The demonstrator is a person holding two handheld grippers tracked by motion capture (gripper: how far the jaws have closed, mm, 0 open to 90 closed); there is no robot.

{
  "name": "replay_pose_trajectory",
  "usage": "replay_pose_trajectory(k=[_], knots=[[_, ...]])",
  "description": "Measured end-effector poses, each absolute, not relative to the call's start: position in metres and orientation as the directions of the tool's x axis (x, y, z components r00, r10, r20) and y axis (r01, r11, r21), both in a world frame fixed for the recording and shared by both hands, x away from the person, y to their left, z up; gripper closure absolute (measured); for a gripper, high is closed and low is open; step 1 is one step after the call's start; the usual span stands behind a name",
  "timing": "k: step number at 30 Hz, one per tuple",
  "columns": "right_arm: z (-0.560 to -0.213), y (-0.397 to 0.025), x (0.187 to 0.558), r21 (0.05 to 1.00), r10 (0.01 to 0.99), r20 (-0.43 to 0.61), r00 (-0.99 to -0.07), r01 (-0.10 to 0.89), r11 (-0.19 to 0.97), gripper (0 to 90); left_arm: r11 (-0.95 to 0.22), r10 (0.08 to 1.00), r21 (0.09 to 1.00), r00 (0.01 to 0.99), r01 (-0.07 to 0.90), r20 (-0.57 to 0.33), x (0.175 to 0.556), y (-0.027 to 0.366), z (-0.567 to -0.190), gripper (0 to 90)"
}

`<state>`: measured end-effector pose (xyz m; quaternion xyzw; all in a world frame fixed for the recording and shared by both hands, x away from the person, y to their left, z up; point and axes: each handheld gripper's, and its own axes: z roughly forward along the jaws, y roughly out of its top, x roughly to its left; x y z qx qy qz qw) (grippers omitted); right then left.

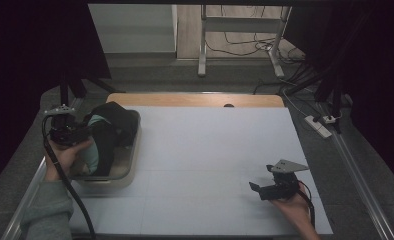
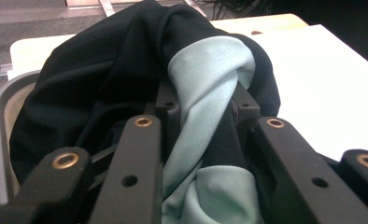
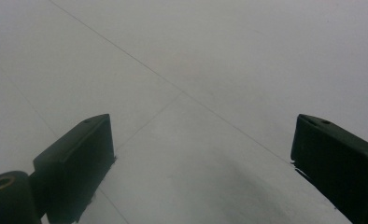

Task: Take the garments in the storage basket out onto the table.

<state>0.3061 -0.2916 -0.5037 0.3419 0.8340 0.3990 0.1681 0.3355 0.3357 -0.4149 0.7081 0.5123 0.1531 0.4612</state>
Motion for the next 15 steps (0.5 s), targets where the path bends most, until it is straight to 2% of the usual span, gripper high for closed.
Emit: replay_pose_trajectory(k=[15], knots=[[-0.5042,-0.2915,0.3069,0.78,0.706,-0.004,-0.708,0.44,0.445,5.7,0.021,0.829,0.842,0.461,0.54,-0.317,0.3314,0.3359,-0.408,71.6]])
